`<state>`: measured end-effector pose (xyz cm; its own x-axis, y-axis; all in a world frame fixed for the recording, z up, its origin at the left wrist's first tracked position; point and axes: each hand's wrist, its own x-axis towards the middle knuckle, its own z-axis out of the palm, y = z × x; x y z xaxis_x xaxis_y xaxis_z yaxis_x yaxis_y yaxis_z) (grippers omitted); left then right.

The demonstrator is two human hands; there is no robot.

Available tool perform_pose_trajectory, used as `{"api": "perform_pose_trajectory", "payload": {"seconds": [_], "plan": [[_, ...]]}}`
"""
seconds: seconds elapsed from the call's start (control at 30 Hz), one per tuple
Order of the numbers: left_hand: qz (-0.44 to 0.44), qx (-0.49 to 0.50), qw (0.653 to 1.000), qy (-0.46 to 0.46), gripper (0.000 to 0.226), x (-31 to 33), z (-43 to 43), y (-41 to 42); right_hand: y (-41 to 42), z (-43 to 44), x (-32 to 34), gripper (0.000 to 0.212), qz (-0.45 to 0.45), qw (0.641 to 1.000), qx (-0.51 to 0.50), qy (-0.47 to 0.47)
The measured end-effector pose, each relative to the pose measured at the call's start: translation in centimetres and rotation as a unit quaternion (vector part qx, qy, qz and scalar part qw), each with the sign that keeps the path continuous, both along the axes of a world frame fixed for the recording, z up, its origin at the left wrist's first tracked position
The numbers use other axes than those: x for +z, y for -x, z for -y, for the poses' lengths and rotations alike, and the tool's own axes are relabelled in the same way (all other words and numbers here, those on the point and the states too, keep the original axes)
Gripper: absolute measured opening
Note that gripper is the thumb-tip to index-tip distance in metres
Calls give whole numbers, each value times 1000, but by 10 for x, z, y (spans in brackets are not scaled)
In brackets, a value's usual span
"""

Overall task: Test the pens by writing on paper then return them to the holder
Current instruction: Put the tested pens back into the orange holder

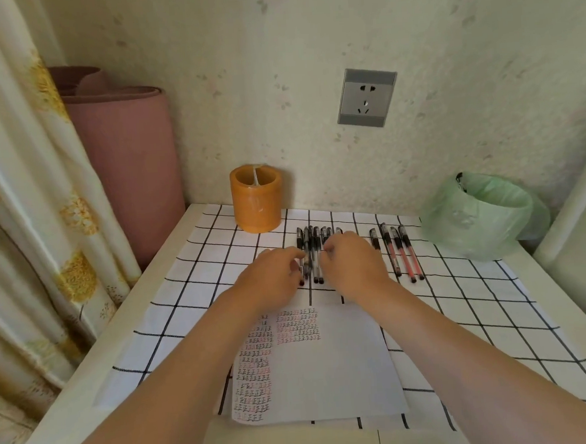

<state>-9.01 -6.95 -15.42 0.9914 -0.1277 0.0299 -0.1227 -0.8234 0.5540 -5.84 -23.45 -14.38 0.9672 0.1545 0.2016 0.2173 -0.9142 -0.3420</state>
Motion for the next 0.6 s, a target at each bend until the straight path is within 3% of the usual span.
{"api": "perform_pose_trajectory", "payload": {"seconds": [0.2,0.33,0.47,0.6], "plan": [[19,20,999,-19,39,3,-18,4,9,-26,-8,47,-22,993,21,114],[24,27,998,-44,40,2,-31,8,7,-40,-9,54,-27,992,-25,120],[36,24,998,-46,42,1,-41,10,5,-49,-8,48,-55,987,-50,140],[72,16,994,-80,46,0,-47,12,8,-51,-8,32,-58,987,-7,152]]}}
